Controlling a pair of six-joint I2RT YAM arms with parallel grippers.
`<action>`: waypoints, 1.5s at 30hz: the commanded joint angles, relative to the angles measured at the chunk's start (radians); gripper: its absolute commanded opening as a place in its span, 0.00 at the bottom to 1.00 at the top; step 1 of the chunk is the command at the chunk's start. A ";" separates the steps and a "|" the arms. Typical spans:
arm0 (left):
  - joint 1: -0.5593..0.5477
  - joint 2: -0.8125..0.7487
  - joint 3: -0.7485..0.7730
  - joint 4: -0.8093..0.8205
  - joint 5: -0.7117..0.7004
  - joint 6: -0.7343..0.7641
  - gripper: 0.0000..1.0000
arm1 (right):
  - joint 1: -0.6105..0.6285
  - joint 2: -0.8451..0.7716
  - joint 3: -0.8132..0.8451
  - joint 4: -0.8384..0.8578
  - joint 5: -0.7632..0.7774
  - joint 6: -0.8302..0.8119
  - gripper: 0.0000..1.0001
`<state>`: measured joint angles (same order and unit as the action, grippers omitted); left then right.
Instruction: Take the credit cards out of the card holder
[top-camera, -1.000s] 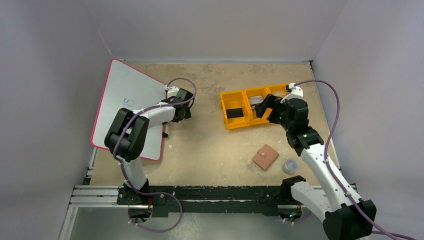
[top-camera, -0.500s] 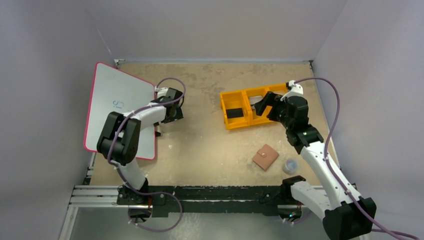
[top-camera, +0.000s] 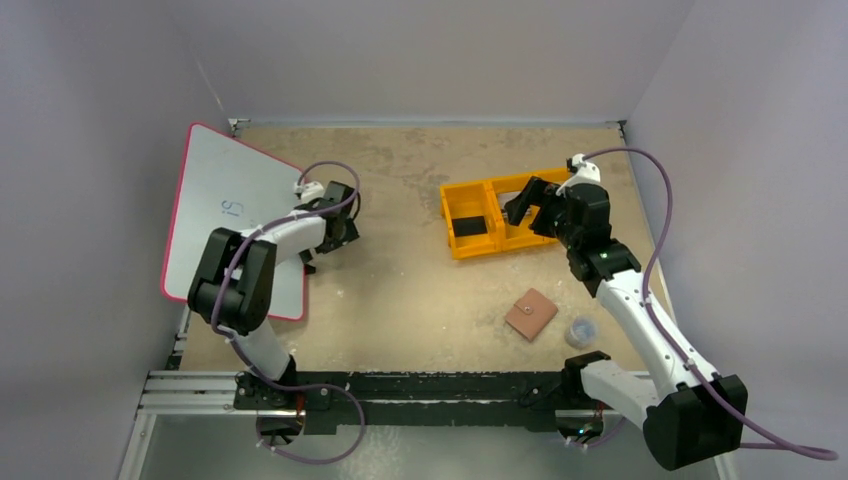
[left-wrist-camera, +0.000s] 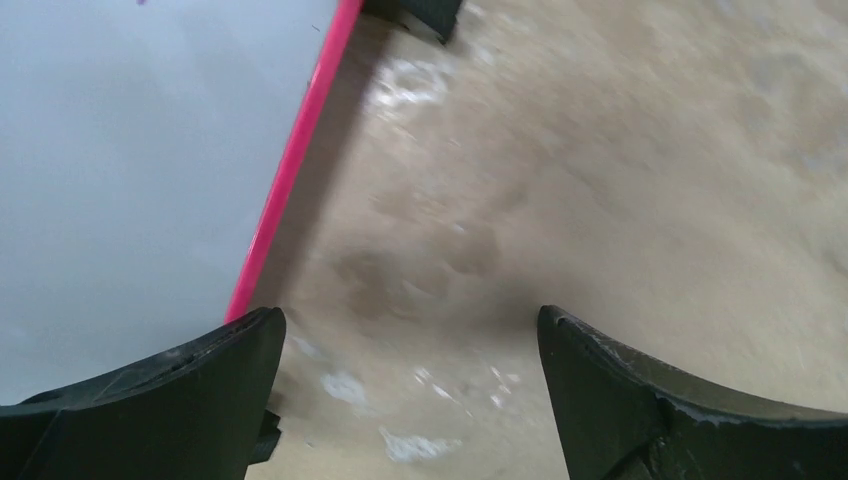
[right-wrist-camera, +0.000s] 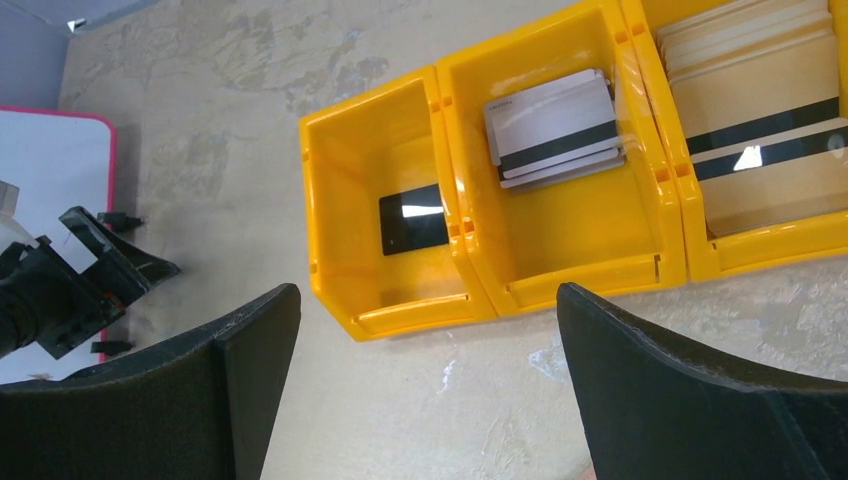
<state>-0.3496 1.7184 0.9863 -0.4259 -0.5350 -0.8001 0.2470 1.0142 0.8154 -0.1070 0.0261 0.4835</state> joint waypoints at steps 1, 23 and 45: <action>0.110 -0.027 -0.014 -0.054 -0.085 -0.004 0.99 | -0.006 -0.004 0.054 0.045 -0.015 0.013 1.00; 0.190 0.073 0.169 -0.073 -0.172 0.159 0.98 | -0.005 0.021 0.062 0.006 -0.022 0.009 1.00; 0.229 0.127 0.257 -0.123 -0.172 0.157 0.99 | -0.005 0.181 0.122 -0.056 0.059 -0.063 1.00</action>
<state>-0.1196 1.8954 1.2392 -0.5831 -0.7879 -0.6670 0.2466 1.1603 0.8761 -0.1581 0.0620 0.4461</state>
